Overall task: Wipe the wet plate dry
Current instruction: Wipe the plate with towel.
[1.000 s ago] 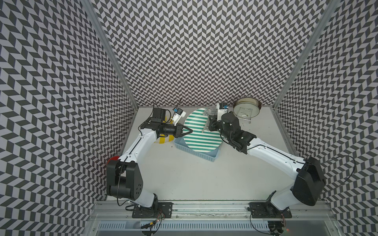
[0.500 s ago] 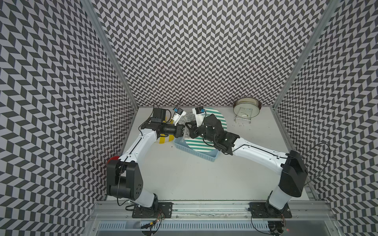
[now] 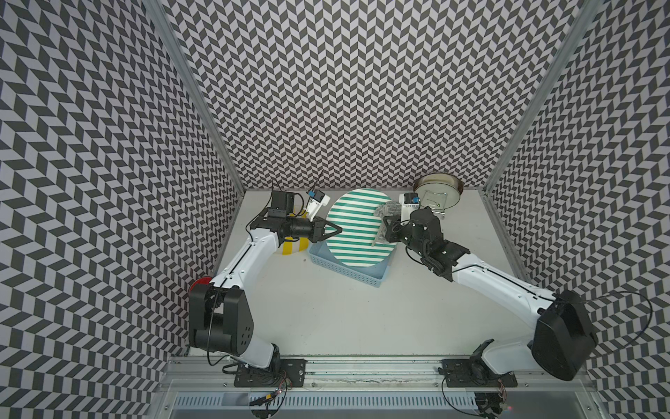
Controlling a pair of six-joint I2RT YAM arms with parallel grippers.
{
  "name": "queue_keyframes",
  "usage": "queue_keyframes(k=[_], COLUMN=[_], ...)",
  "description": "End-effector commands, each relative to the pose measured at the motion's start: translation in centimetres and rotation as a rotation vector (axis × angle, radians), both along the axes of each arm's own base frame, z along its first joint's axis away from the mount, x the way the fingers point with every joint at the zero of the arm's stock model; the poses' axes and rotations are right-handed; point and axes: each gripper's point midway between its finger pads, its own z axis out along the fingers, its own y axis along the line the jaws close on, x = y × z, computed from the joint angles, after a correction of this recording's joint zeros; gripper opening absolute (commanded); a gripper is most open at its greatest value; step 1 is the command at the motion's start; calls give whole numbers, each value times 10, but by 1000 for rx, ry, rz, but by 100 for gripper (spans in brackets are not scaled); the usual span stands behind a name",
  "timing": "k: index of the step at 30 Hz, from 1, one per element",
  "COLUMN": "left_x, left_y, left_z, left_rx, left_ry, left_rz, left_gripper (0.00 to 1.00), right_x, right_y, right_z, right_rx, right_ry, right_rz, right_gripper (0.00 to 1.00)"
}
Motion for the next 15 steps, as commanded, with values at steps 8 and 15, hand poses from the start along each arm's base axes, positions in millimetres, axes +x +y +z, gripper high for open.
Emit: queue_keyframes(k=[8,15], left_x=[-23,-24], left_y=[-15,-18], left_z=[55,54], left_rx=[-146,-150], left_ry=[-154,-150], left_rz=[-126,-125], left_gripper=[0,0], right_x=[-61,-93], right_y=[115,193], right_z=[-9,-11], right_rx=[-27,-57], right_ry=[-8,-11], right_rz=[337,507], right_gripper=[0,0])
